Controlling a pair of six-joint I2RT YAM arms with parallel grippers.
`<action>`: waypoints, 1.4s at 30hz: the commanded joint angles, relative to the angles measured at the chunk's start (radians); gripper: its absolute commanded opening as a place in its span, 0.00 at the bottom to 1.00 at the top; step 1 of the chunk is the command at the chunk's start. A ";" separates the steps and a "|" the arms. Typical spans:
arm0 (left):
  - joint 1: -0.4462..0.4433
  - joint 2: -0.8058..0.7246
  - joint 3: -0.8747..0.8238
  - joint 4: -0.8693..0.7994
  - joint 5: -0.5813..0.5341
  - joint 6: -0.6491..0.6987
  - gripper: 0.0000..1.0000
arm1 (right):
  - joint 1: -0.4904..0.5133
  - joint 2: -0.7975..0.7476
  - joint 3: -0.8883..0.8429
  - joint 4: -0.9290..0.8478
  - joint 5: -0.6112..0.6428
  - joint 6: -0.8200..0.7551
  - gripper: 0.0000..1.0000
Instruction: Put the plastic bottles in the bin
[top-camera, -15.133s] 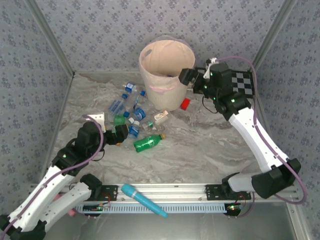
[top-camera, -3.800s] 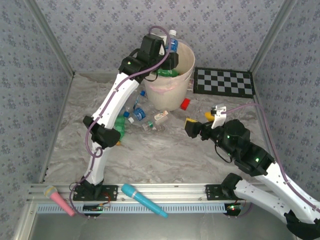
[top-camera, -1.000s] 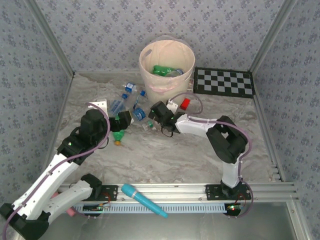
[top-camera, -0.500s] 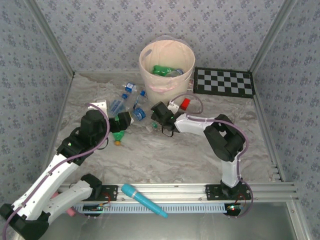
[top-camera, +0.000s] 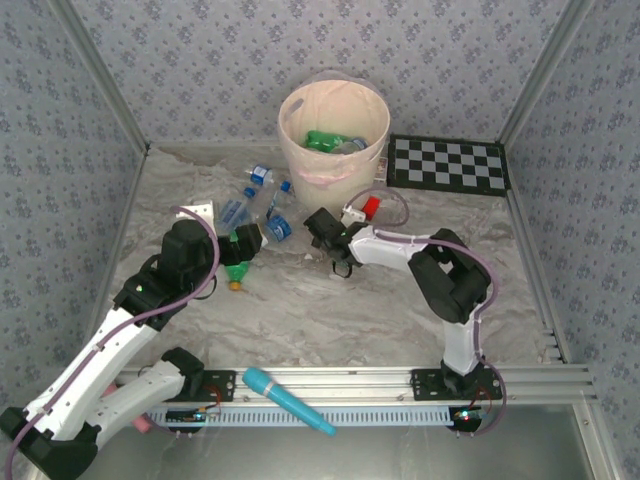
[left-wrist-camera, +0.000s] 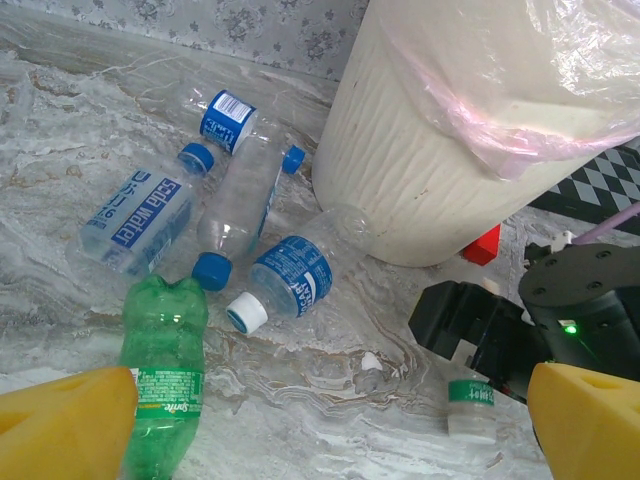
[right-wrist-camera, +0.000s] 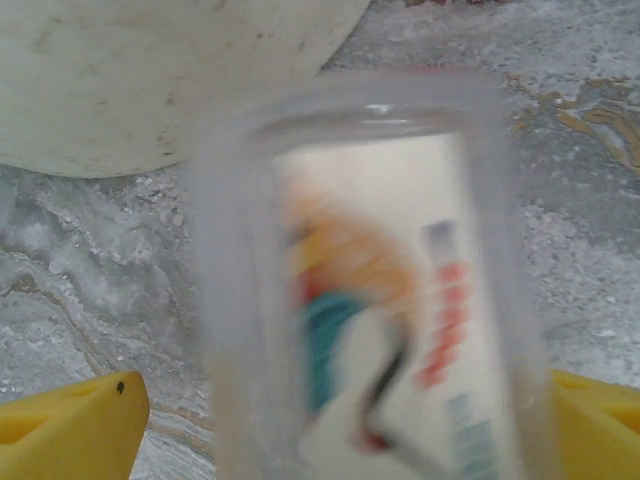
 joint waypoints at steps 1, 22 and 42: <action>0.005 -0.014 0.006 -0.008 -0.002 -0.009 1.00 | 0.009 0.033 0.039 -0.070 0.040 -0.006 0.92; 0.005 -0.021 0.009 -0.020 0.002 -0.008 1.00 | 0.015 -0.013 -0.057 0.035 0.035 -0.122 0.65; 0.005 -0.008 0.052 -0.033 0.005 0.005 1.00 | 0.063 -0.182 -0.124 -0.001 0.132 -0.168 0.60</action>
